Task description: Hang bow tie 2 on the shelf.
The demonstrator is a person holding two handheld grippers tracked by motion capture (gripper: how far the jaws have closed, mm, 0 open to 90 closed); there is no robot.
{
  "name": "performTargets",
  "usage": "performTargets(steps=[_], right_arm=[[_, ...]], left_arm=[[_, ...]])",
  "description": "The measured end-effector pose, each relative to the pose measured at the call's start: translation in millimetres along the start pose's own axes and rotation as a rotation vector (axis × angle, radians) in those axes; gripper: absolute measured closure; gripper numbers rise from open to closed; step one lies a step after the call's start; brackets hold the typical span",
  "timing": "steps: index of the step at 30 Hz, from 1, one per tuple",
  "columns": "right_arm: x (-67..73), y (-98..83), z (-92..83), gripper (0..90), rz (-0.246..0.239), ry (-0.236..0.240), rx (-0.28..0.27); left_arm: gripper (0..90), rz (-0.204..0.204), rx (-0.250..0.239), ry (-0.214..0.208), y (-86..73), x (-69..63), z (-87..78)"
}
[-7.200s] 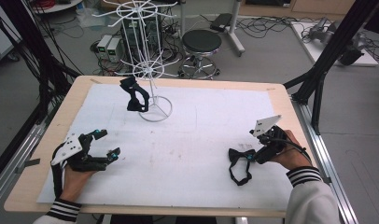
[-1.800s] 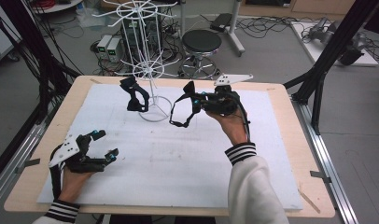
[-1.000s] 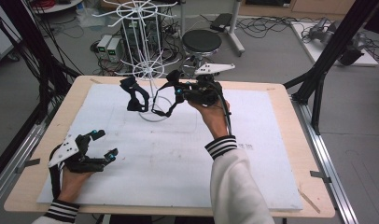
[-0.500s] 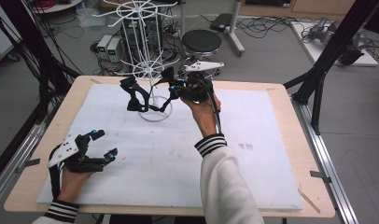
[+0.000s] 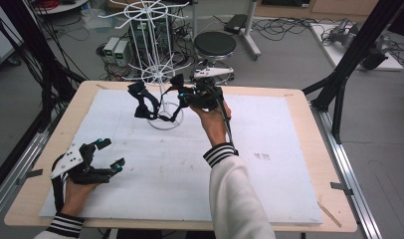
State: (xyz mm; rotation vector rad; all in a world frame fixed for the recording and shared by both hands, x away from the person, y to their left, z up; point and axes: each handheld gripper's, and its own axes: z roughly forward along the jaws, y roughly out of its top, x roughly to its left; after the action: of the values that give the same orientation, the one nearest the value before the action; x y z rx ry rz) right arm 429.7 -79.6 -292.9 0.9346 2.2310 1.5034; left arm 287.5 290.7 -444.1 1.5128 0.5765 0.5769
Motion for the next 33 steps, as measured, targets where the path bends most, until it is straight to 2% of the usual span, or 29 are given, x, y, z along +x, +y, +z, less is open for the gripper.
performTargets(steps=[5,13,15,28,31,33], right_arm=[[-1.7,-1.5,3.8,75.6,-0.041,0.004,0.035],[-7.1,-5.2,9.3,75.6,-0.016,-0.009,0.063],[-8.7,-7.0,11.2,75.6,0.006,-0.007,0.078],[-18.8,-18.4,22.7,75.7,0.058,-0.001,0.18],[-21.1,-24.3,21.9,75.7,0.047,-0.015,0.172],[-24.6,-30.4,21.3,75.7,0.061,-0.012,0.18]], left_arm=[[11.7,0.003,0.003,0.001,0.0,0.1,-0.2],[11.7,0.002,0.002,0.0,-0.1,0.5,-0.5],[11.7,0.003,0.002,0.0,-0.1,0.5,-0.5],[11.7,0.004,0.001,0.002,0.1,1.1,-2.3],[11.7,0.003,0.0,0.003,0.1,1.1,-2.5],[11.7,0.001,0.001,0.003,0.0,0.9,-2.4]])
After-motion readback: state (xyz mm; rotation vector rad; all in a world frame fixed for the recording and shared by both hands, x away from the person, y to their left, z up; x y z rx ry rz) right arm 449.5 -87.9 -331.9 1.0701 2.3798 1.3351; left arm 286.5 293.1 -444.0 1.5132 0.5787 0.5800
